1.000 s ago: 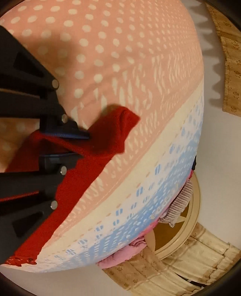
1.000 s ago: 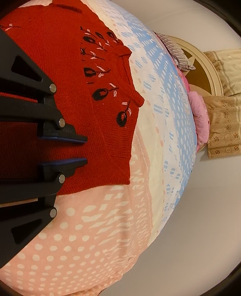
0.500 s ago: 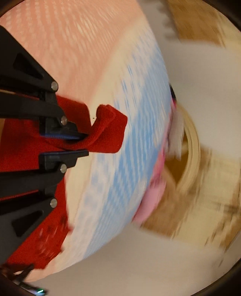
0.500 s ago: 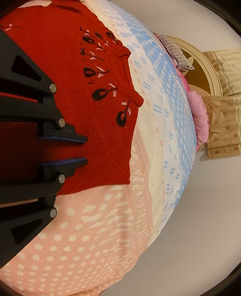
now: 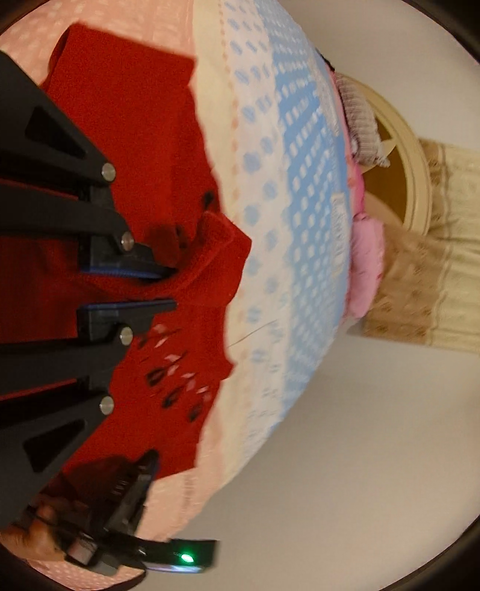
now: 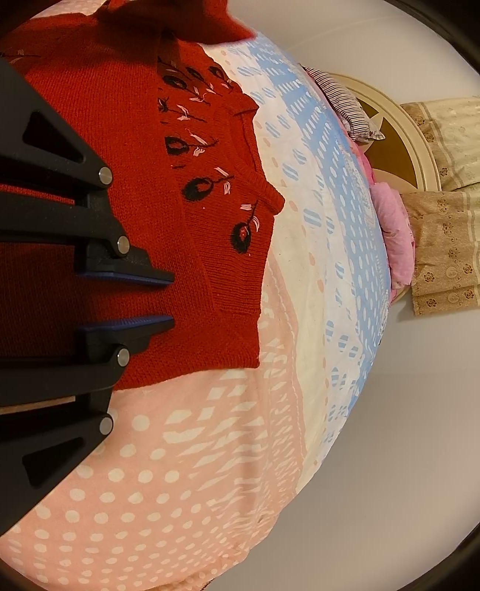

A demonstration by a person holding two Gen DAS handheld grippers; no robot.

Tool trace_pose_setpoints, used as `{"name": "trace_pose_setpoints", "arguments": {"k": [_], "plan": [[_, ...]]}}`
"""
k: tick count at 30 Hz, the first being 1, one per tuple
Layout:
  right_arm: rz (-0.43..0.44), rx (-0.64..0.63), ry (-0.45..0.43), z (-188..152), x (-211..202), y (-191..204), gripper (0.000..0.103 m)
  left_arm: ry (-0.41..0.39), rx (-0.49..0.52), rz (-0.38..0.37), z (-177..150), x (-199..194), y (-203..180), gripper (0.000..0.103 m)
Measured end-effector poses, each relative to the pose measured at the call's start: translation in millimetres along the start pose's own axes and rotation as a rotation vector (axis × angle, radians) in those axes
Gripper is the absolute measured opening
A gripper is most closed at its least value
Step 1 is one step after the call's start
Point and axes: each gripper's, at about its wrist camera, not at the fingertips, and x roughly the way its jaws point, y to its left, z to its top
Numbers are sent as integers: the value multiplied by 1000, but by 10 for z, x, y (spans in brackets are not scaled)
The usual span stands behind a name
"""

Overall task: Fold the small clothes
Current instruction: 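Lift the sleeve with the left tool, fold it across the body, release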

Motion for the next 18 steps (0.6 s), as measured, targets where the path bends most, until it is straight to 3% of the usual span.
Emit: {"name": "trace_pose_setpoints", "arguments": {"k": [4, 15, 18], "plan": [[6, 8, -2, -3, -4, -6, 17, 70, 12, 5, -147, 136, -93, 10], [3, 7, -3, -4, -3, -3, 17, 151, 17, 20, -230, 343, -212, 10], [-3, 4, -3, -9, -1, 1, 17, 164, 35, 37, -237, 370, -246, 14]]}}
